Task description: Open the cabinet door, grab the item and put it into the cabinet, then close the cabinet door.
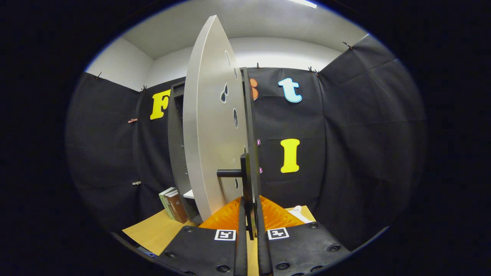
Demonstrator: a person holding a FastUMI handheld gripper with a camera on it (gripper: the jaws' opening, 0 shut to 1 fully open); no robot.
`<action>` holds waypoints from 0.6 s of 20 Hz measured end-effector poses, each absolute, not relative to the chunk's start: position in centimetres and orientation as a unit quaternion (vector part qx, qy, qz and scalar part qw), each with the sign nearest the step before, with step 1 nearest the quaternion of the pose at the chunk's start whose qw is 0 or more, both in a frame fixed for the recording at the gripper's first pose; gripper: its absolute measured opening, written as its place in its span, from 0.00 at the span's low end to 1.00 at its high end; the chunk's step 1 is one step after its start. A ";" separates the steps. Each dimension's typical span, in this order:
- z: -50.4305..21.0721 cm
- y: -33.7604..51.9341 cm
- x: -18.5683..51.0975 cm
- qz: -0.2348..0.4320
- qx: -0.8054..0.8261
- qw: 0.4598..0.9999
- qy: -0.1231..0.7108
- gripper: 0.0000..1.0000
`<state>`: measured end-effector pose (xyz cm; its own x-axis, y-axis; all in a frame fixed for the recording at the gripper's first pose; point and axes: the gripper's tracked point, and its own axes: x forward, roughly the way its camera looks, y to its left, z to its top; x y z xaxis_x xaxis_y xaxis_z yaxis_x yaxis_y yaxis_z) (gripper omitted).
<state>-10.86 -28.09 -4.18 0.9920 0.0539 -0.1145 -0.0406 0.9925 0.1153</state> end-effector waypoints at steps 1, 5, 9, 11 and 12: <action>-4.3 -28.1 -11.4 0.021 0.056 0.996 0.063 0.15; -2.7 -28.1 -14.4 -0.005 0.048 0.998 0.047 0.15; -0.8 -24.7 -16.5 -0.006 0.031 0.999 0.014 0.15; -1.4 -22.2 -16.6 0.006 0.018 1.000 0.018 0.15; -1.7 -21.1 -16.3 0.013 0.015 1.000 0.022 0.15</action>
